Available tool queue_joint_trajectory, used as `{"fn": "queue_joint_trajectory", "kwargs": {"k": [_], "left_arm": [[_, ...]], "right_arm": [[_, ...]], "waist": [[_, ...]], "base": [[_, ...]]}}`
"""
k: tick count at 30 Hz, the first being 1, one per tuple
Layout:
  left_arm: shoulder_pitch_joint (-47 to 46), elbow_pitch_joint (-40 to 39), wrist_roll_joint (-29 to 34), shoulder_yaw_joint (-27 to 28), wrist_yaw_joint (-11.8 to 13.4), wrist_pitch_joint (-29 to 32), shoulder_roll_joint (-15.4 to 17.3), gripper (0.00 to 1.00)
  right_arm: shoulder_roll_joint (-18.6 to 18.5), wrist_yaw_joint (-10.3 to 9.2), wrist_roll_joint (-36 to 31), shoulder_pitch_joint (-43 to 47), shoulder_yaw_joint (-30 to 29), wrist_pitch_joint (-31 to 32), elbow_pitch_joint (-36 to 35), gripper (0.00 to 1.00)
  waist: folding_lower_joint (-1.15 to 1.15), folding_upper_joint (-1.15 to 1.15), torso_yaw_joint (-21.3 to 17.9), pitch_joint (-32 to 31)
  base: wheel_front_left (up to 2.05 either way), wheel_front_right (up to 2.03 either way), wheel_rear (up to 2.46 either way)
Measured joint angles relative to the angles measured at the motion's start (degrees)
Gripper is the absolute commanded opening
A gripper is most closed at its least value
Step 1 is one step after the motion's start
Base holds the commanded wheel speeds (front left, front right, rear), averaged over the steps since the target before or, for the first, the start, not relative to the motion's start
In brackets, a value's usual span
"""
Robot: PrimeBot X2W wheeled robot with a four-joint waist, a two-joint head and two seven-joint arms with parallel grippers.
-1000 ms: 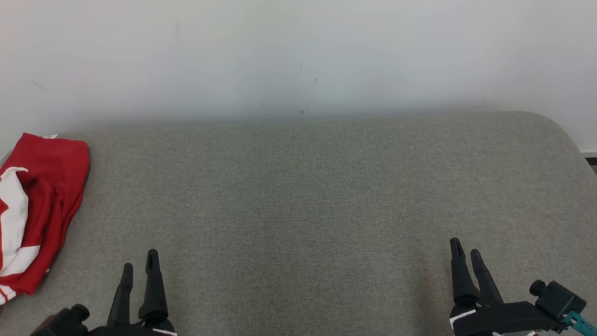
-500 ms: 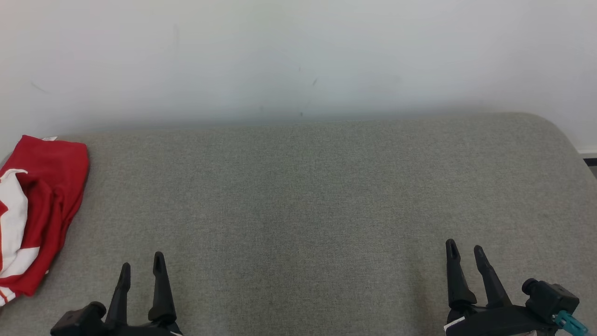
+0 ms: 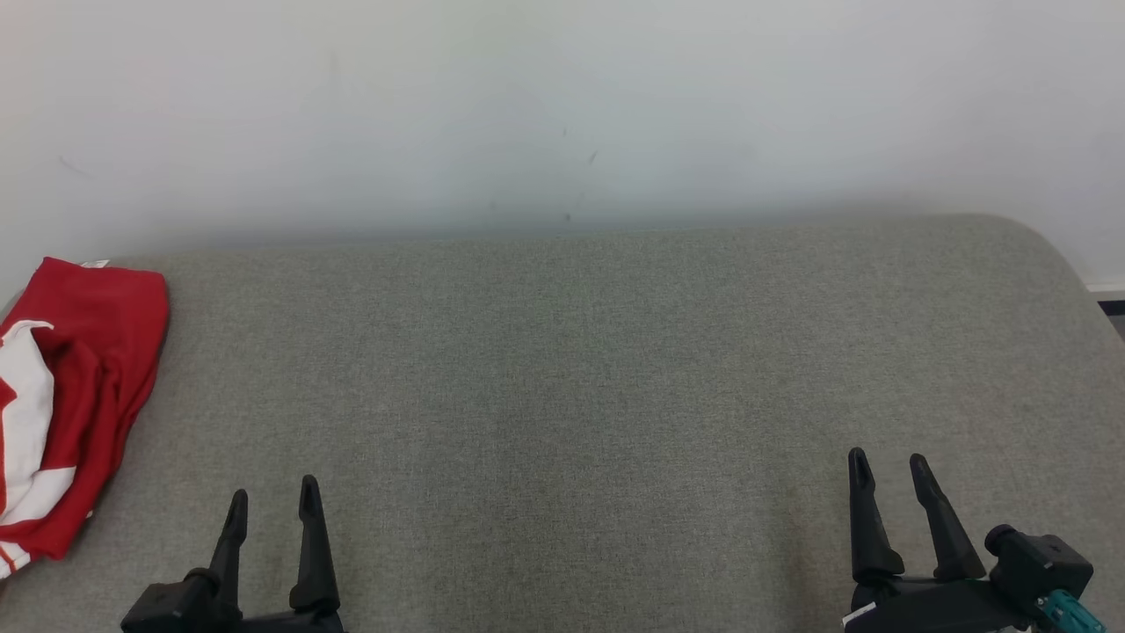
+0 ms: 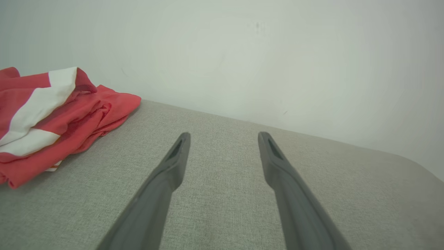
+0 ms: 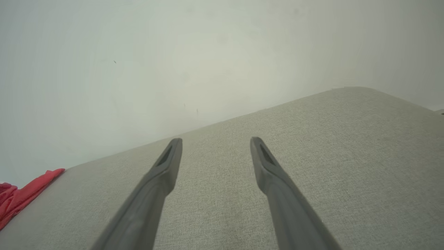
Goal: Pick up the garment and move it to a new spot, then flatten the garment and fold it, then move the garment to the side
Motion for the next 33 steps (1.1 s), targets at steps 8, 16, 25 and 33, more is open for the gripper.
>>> {"fn": "queue_joint_trajectory", "kwargs": {"k": [8, 16, 25, 33], "left_arm": [[0.09, -0.11, 3.32, 0.96, -1.99, -0.93, 0.40, 1.00], [0.70, 0.30, 7.78, 2.47, -1.86, -1.87, 0.45, 1.00], [0.97, 1.18, 11.06, 3.75, -1.98, -2.57, 0.42, 1.00], [1.63, 1.43, 14.15, 4.83, -2.92, -3.26, 0.19, 1.00]], "right_arm": [[-0.02, 0.00, -2.75, 0.59, -1.74, -1.10, 0.00, 1.00], [-0.02, 0.10, -6.27, 1.04, -2.55, -2.16, 0.10, 1.00], [-0.03, 0.15, -9.24, 1.37, -2.78, -3.03, 0.93, 1.00], [-0.03, 0.16, -12.41, 1.70, -2.93, -3.89, 1.33, 1.00]], "waist": [[0.00, 0.00, 0.15, -0.39], [0.00, 0.00, 0.36, -0.69], [0.00, 0.00, 0.63, -0.85], [0.00, 0.00, 0.62, -1.16]], "base": [[0.00, 0.00, 0.00], [0.00, 0.00, 0.00], [0.00, 0.00, 0.00], [0.00, 0.00, 0.00]]}}
